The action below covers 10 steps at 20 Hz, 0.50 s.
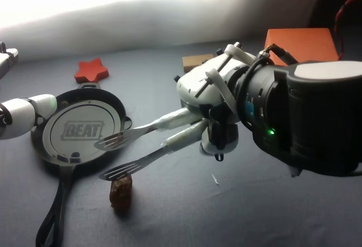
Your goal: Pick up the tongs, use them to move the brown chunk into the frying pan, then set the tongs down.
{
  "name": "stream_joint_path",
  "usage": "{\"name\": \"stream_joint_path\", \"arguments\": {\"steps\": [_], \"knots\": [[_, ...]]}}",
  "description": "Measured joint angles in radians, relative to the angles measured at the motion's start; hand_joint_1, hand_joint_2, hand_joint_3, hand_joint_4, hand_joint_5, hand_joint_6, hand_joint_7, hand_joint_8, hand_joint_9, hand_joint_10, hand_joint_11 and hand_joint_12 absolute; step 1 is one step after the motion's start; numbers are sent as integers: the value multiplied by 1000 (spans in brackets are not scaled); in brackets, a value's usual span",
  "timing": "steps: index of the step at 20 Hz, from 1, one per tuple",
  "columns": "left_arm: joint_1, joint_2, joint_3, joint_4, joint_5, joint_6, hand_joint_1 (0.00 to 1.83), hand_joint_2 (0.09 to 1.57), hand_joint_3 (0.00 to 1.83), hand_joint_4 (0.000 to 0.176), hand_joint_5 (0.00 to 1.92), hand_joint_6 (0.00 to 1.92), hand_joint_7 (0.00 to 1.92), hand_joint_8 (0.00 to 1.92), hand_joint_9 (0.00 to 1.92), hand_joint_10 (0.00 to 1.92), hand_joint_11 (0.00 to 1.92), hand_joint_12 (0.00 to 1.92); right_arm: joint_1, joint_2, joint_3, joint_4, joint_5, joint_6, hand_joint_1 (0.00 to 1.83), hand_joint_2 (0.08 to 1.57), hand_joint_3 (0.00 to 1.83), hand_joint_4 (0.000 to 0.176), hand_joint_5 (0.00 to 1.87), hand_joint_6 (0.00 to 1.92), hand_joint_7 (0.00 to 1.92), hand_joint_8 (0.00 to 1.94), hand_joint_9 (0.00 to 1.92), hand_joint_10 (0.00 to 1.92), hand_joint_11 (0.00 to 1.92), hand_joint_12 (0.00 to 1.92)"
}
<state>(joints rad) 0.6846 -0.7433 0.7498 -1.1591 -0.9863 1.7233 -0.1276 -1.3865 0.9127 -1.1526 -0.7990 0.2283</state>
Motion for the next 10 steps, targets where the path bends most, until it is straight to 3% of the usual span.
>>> {"name": "stream_joint_path", "arguments": {"steps": [7,10], "knots": [[0,0,0,-1,0,-1,91,1240,1,9,90,0,115,0,117,0,0,498,-15,-19,2,26,-17,21,1120,1187,0,0,833,1196,1173,30,905,624,590,1448],[0,0,0,0,0,-2,139,1235,0,3,101,6,127,5,125,4,0,491,-28,-29,6,24,-38,47,1123,1182,0,0,845,1180,1180,30,908,623,598,1457]]}}
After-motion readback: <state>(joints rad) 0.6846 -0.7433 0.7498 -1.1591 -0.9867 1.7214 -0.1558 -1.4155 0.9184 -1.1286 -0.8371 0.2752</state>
